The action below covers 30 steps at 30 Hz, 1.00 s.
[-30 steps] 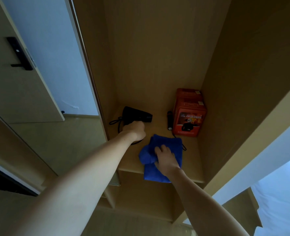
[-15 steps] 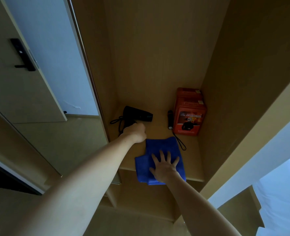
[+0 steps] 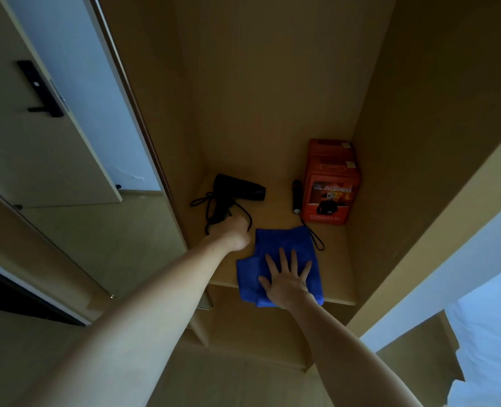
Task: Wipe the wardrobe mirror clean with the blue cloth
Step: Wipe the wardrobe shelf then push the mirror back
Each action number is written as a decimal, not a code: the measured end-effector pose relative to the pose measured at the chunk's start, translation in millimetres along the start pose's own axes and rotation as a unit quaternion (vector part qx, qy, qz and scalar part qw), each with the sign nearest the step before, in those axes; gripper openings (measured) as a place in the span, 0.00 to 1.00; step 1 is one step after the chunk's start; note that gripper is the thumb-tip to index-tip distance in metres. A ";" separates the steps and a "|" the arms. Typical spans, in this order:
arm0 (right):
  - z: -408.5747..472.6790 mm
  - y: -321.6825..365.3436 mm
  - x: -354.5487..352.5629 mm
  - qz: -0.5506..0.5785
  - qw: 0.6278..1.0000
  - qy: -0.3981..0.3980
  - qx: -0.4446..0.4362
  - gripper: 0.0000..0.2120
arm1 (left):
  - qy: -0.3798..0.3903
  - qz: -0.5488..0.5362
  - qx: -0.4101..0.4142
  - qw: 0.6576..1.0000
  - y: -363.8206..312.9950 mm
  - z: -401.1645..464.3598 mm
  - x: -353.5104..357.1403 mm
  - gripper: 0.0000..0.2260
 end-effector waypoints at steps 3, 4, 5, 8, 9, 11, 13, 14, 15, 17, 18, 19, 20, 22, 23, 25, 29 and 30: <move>13.6 1.0 -7.0 0.027 0.999 0.038 0.022 0.33 | 0.001 0.008 -0.002 1.000 -3.3 -2.0 4.6 0.09; 18.6 0.8 -10.6 0.037 0.998 0.053 0.027 0.33 | 0.000 0.009 -0.005 1.000 -4.2 -2.6 5.2 0.09; 21.9 0.4 -14.0 0.046 0.996 0.067 0.030 0.33 | 0.000 0.009 -0.006 1.000 -5.2 -4.0 4.8 0.09; 25.2 -0.5 -23.0 0.067 0.993 0.091 0.031 0.33 | 0.003 0.016 -0.006 1.000 -4.6 -10.5 0.6 0.09; 24.7 0.1 -26.0 0.072 0.993 0.091 0.029 0.33 | 0.003 0.016 -0.007 1.000 -3.1 -13.5 -1.7 0.10; 21.3 1.8 -33.7 0.089 0.993 0.077 0.028 0.32 | -0.005 0.012 -0.004 1.000 0.3 -20.4 -7.3 0.10; 14.1 4.3 -44.2 0.096 0.994 0.039 0.023 0.31 | -0.012 0.005 0.002 1.000 3.2 -29.9 -13.3 0.11; 9.4 6.4 -49.9 0.097 0.995 0.012 0.019 0.30 | -0.015 -0.002 0.006 1.000 5.0 -35.0 -16.1 0.12; 4.1 8.8 -56.0 0.101 0.995 -0.015 0.017 0.29 | -0.018 -0.011 0.011 1.000 6.5 -40.8 -19.6 0.12; -8.2 15.1 -68.0 0.117 0.992 -0.053 0.022 0.28 | -0.026 -0.030 0.025 0.999 8.6 -52.2 -26.6 0.12; -14.8 18.7 -73.6 0.124 0.990 -0.066 0.028 0.27 | -0.030 -0.036 0.036 0.998 9.4 -57.8 -29.4 0.12; -20.9 22.3 -78.2 0.128 0.988 -0.077 0.034 0.27 | -0.034 -0.037 0.046 0.998 9.8 -65.0 -32.2 0.10; -28.0 26.4 -82.9 0.132 0.987 -0.088 0.039 0.26 | -0.037 -0.036 0.056 0.997 10.4 -72.6 -34.8 0.09; -45.3 36.4 -92.1 0.147 0.981 -0.115 0.049 0.23 | -0.038 -0.037 0.079 0.995 13.8 -88.5 -38.5 0.09; -54.5 42.0 -96.6 0.156 0.977 -0.134 0.052 0.21 | -0.041 -0.038 0.091 0.994 17.4 -96.6 -40.1 0.09; -72.0 56.1 -105.7 0.168 0.969 -0.174 0.053 0.15 | -0.052 -0.040 0.111 0.992 30.2 -114.4 -44.2 0.09; -108.2 100.2 -132.2 0.163 0.952 -0.252 0.051 0.07 | -0.080 -0.017 0.131 0.988 73.0 -150.2 -60.2 0.07; -115.1 115.0 -140.1 0.158 0.951 -0.262 0.046 0.06 | -0.084 -0.011 0.129 0.988 87.1 -158.1 -67.0 0.07</move>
Point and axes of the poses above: each hand's wrist, its own z-axis towards the middle knuckle, its own x-axis out of the palm, y = z × x, the point moved 5 cm from there along z, towards the middle knuckle, and after that the axes turned 9 degrees about -x, right-handed, at the moved point
